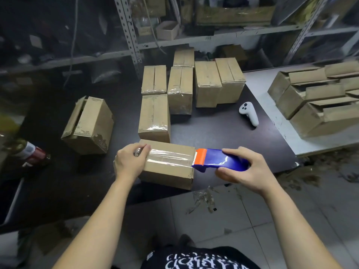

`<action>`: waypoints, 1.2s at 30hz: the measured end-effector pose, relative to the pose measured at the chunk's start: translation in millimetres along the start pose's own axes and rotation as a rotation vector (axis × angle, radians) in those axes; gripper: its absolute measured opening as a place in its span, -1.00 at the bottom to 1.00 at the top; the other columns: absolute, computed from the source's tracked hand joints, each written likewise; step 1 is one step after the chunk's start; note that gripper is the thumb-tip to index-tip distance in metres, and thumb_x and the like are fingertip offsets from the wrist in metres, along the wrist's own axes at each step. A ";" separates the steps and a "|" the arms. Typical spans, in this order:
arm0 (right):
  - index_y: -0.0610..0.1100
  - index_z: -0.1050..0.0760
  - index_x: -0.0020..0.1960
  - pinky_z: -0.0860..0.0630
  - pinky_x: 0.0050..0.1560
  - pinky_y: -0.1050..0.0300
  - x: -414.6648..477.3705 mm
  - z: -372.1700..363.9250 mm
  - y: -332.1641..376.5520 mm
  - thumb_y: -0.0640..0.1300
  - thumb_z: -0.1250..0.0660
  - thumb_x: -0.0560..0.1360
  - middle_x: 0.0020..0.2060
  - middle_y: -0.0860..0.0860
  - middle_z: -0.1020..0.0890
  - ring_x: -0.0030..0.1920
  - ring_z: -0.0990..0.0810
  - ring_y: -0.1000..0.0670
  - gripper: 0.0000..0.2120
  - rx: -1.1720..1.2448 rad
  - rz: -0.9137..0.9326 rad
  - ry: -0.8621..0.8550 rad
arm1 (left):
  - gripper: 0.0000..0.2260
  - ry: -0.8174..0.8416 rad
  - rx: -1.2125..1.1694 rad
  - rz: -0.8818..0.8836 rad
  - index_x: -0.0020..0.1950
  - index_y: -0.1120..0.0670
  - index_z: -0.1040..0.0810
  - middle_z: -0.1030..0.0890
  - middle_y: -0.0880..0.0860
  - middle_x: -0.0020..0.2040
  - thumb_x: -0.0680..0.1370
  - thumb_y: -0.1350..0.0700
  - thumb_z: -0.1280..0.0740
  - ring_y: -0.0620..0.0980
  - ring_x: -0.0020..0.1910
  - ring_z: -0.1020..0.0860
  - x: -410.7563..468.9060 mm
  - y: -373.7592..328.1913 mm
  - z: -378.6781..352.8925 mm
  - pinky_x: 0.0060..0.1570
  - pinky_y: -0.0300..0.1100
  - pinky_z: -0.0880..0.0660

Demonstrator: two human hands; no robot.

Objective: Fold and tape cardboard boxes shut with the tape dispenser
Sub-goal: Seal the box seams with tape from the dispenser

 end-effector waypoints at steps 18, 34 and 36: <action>0.16 -0.67 0.11 -0.62 0.13 0.11 -37.3 14.0 -35.6 0.01 -0.71 0.19 0.03 0.16 -0.70 0.07 -0.68 0.07 -0.48 0.133 -0.138 0.006 | -0.79 0.056 -0.066 -0.069 0.00 -0.05 -0.75 -0.69 -0.07 -0.09 0.52 -0.15 -0.46 0.00 -0.07 -0.61 12.7 3.7 -4.7 -0.05 -0.03 -0.57; 0.15 -0.66 0.13 -0.60 0.01 0.19 -25.2 -23.3 -52.0 -0.05 -0.71 0.28 0.01 0.17 -0.68 -0.01 -0.67 0.09 -0.53 0.058 -0.154 0.075 | -0.77 0.090 -0.088 -0.025 0.01 -0.04 -0.74 -0.64 -0.08 -0.15 0.53 -0.17 -0.45 -0.01 -0.11 -0.57 13.7 3.9 -6.0 -0.08 -0.06 -0.53; 0.16 -0.67 0.13 -0.59 0.01 0.23 -25.4 -27.0 -56.8 -0.03 -0.69 0.31 0.01 0.19 -0.70 -0.01 -0.68 0.14 -0.57 0.088 -0.194 0.080 | -0.76 0.095 -0.086 -0.011 0.01 -0.05 -0.74 -0.63 -0.09 -0.15 0.52 -0.19 -0.45 0.00 -0.11 -0.57 13.9 4.7 -6.5 -0.08 -0.07 -0.52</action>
Point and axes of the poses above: each hand's wrist, its own x-axis towards the middle knuckle, its own z-axis out of the back of the hand, y = z × x, the point moved 6 cm from there along x, towards the middle knuckle
